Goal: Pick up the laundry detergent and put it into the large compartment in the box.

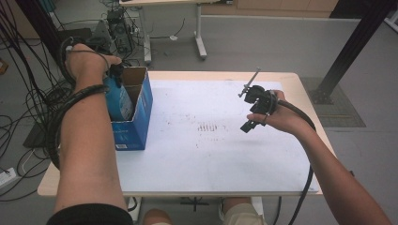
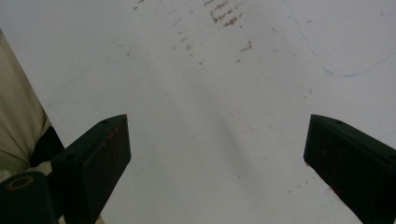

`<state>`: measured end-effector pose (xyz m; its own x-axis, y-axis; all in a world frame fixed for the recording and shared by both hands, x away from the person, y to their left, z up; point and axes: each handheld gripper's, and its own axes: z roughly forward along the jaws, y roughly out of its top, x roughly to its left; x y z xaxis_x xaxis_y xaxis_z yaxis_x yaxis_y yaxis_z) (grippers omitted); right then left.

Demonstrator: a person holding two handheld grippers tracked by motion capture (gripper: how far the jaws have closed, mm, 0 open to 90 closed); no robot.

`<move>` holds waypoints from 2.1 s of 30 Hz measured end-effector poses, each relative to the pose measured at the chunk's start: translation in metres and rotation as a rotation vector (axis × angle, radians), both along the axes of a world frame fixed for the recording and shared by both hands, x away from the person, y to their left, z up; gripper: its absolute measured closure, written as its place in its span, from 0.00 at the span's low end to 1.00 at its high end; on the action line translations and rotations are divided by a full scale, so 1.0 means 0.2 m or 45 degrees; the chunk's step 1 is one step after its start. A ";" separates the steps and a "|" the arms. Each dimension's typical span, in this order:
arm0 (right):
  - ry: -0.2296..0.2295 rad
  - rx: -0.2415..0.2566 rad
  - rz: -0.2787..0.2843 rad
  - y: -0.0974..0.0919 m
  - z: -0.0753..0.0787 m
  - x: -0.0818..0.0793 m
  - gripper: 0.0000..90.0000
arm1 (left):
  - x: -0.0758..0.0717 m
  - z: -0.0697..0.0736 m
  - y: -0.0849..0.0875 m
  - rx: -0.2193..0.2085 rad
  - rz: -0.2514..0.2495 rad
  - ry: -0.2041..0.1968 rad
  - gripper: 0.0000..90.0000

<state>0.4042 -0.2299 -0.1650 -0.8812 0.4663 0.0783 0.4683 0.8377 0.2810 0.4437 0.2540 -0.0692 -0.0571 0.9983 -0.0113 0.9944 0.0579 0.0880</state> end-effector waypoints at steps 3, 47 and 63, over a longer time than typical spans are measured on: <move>0.002 0.001 -0.005 0.00 0.00 0.00 0.08 | 0.00 -0.04 -0.01 -0.003 0.004 0.003 0.41; 0.019 0.006 -0.021 -0.03 -0.05 0.00 0.08 | -0.01 -0.41 -0.12 0.033 -0.003 0.001 0.40; 0.010 0.003 -0.027 -0.03 -0.03 -0.01 0.08 | -0.01 -0.42 -0.13 0.037 -0.024 -0.005 0.40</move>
